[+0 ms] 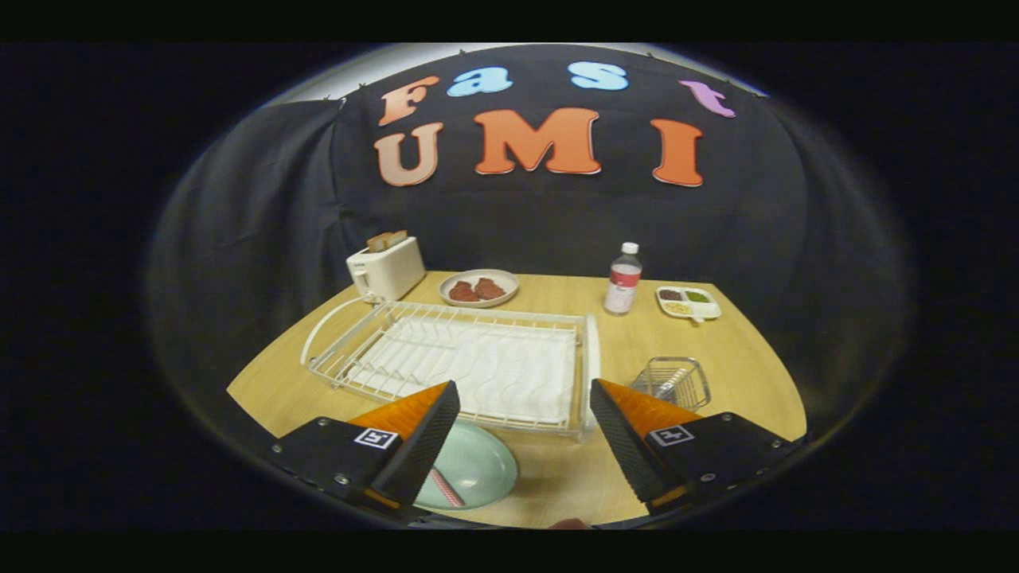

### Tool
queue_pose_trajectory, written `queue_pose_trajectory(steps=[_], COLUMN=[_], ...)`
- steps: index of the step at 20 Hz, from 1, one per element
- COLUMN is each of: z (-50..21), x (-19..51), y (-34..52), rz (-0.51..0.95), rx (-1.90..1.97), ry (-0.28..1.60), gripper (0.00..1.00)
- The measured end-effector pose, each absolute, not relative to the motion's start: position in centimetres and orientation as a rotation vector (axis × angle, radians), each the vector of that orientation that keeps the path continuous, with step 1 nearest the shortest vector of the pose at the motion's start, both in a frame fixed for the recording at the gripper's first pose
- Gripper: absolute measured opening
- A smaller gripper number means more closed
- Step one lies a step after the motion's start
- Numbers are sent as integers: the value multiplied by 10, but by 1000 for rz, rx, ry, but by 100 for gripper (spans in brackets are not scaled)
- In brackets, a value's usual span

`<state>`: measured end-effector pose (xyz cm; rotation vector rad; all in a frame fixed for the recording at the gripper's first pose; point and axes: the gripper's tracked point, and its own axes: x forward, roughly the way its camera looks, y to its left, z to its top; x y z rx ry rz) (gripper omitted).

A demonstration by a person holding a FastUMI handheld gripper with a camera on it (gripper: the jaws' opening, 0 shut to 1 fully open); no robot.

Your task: Take the plate from the dish rack, then take the spoon from the basket and place it into the plate.

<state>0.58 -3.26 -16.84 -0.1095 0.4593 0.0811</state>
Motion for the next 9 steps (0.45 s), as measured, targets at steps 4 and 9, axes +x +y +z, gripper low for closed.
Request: queue_pose_trajectory(steps=[4, 9], z=[-128, -79], x=[11, 8], y=[-80, -132], rz=[-32, -157], rx=[-87, -60], ry=[386, 289], gripper=[98, 98])
